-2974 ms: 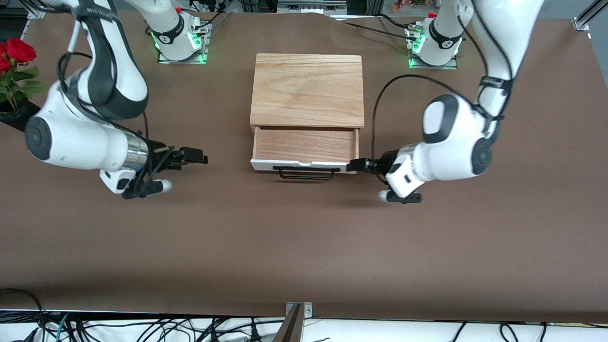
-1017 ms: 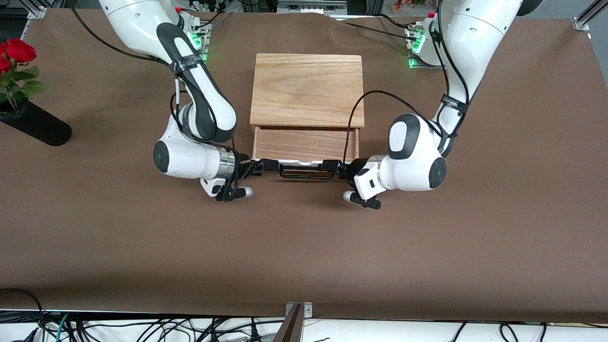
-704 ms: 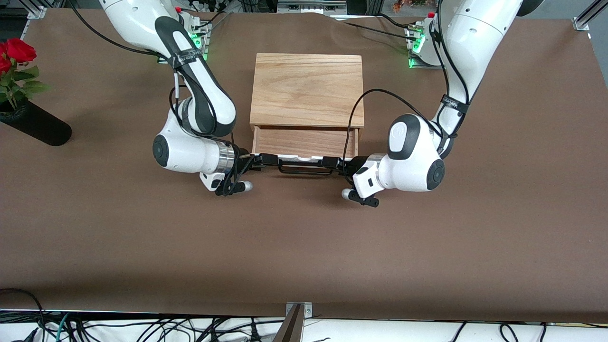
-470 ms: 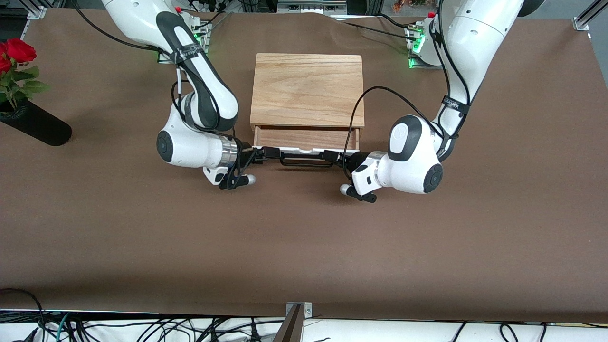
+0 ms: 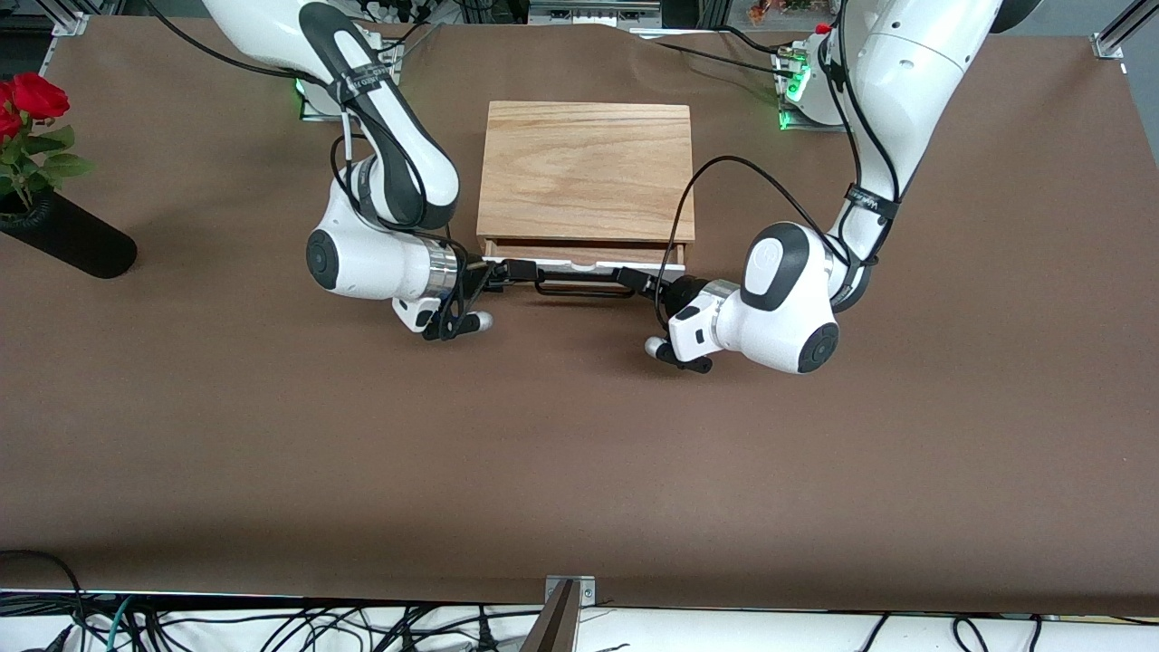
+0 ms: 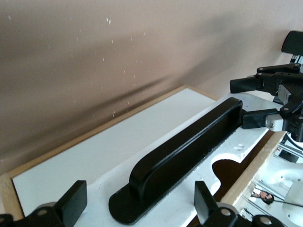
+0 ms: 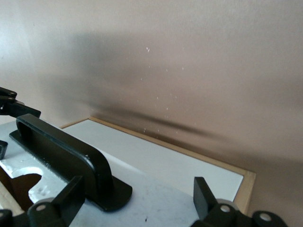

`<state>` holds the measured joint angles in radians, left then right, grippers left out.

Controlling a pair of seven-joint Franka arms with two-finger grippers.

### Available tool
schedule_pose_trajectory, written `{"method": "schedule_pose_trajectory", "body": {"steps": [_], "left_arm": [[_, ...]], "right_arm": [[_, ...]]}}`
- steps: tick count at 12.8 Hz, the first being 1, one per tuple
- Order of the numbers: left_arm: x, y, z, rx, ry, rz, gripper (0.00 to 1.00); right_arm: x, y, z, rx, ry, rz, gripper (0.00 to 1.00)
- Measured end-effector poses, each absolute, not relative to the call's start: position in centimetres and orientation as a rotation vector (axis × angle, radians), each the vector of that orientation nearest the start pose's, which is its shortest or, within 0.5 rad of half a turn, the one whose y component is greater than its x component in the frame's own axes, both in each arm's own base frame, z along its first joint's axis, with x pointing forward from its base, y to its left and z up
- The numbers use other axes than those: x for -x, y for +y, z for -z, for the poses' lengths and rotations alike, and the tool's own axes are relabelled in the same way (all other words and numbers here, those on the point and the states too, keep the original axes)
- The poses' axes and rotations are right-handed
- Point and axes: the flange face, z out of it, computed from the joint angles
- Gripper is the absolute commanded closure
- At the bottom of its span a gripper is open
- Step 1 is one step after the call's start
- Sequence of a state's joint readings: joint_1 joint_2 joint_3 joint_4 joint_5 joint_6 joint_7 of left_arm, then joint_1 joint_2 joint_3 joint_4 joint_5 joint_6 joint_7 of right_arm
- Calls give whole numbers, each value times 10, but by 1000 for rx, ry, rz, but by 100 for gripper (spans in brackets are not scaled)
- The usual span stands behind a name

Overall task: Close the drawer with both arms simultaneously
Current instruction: 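Push the white drawer front into the cabinet with both grippers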

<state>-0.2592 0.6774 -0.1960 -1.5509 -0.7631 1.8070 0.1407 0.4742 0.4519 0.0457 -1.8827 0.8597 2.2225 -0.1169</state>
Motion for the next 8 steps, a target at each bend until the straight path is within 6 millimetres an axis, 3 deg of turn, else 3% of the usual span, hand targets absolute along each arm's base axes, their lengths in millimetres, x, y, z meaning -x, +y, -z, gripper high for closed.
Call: {"method": "schedule_pose_trajectory", "body": {"steps": [8], "left_arm": [[-571, -329, -249, -2288, -216, 772, 0]], "right_arm": [[-504, 335, -270, 2515, -65, -278, 0]]}}
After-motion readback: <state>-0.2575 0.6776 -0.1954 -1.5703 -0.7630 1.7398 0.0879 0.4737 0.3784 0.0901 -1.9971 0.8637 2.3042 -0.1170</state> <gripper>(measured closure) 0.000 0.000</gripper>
